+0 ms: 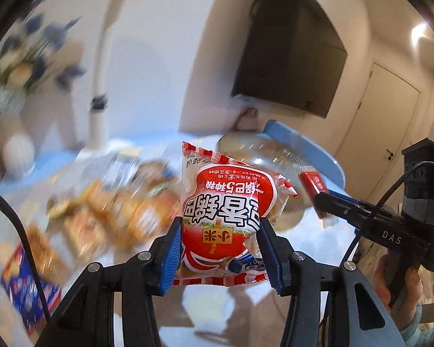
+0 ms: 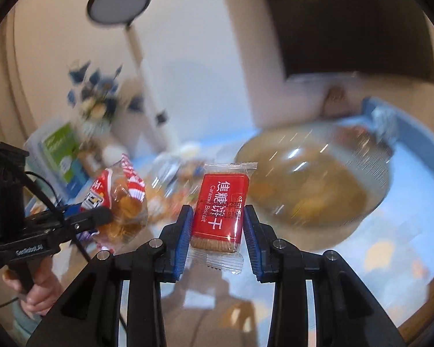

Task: Organize snacks
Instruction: 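Carry both packets over the glass bowl and open both grippers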

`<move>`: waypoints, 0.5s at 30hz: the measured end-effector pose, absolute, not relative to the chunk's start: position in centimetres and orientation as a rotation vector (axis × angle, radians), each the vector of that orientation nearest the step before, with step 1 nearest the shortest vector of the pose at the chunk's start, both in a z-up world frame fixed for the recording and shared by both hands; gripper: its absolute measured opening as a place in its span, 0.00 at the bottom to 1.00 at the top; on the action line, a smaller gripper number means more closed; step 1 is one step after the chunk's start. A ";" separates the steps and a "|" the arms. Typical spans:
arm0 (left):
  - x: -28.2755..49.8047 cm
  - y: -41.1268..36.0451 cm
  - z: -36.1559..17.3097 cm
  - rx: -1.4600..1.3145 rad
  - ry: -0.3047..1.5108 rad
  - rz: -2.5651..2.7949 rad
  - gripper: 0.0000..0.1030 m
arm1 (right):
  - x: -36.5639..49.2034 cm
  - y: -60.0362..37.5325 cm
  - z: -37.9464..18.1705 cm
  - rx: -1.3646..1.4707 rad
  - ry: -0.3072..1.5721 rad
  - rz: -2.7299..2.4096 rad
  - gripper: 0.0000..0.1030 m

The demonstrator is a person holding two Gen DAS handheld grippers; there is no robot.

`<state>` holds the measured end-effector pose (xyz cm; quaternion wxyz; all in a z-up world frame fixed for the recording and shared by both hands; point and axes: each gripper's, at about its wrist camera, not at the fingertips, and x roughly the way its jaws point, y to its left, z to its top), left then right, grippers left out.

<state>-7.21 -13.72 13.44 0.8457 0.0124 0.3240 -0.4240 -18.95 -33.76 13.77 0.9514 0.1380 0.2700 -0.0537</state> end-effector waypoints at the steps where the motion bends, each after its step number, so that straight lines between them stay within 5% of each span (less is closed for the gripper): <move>1: -7.0 -14.7 14.0 0.034 0.674 -0.900 0.47 | -19.0 -34.6 14.2 0.280 0.536 -0.133 0.32; 11: -1.9 -28.4 13.4 0.067 0.742 -0.918 0.48 | -17.1 -44.7 12.1 0.469 0.545 -0.285 0.35; 15: -1.5 -30.2 13.2 0.105 0.681 -0.887 0.58 | -17.5 -46.0 11.8 0.480 0.546 -0.311 0.38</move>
